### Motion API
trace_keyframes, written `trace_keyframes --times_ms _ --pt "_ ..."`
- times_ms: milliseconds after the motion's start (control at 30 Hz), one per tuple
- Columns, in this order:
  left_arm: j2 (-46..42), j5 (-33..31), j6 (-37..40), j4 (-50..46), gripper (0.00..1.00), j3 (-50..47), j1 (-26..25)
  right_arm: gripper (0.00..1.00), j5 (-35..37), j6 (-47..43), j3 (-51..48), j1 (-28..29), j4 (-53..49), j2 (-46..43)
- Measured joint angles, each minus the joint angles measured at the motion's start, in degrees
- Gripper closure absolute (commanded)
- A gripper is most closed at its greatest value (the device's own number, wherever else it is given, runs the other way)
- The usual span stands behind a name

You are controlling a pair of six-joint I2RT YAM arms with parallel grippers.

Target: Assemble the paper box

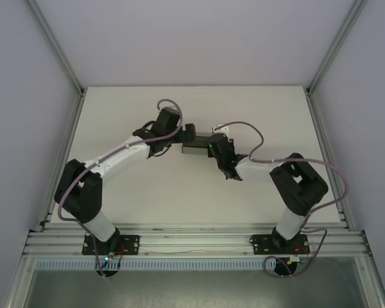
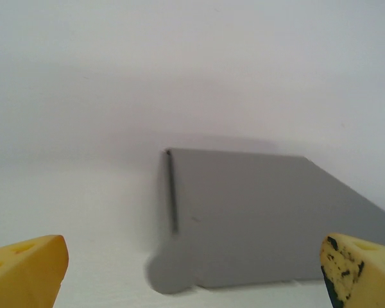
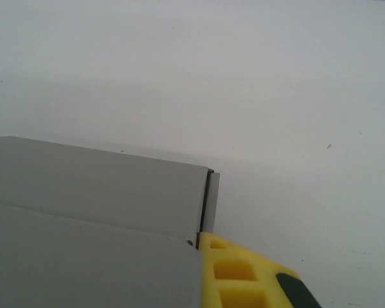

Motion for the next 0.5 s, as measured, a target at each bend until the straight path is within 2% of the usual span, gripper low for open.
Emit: trace_keyframes --times_ms 100,200,367,500 --pt "0.79 1.09 -1.57 -0.15 0.0 0.7 3.65 0.98 0.0 -0.83 -0.74 0.22 1.4 0.0" --pt "4.74 4.96 -2.75 0.24 0.01 2.84 6.27 0.96 0.24 -1.66 -1.4 0.72 2.6 0.0" --pt "13.2 12.66 -4.07 2.23 0.14 4.42 6.91 0.91 0.96 -3.13 -1.9 2.16 3.02 0.02" --pt "16.26 16.52 -4.98 3.45 0.25 4.02 6.75 0.86 1.36 -3.32 -2.82 3.06 2.82 0.02"
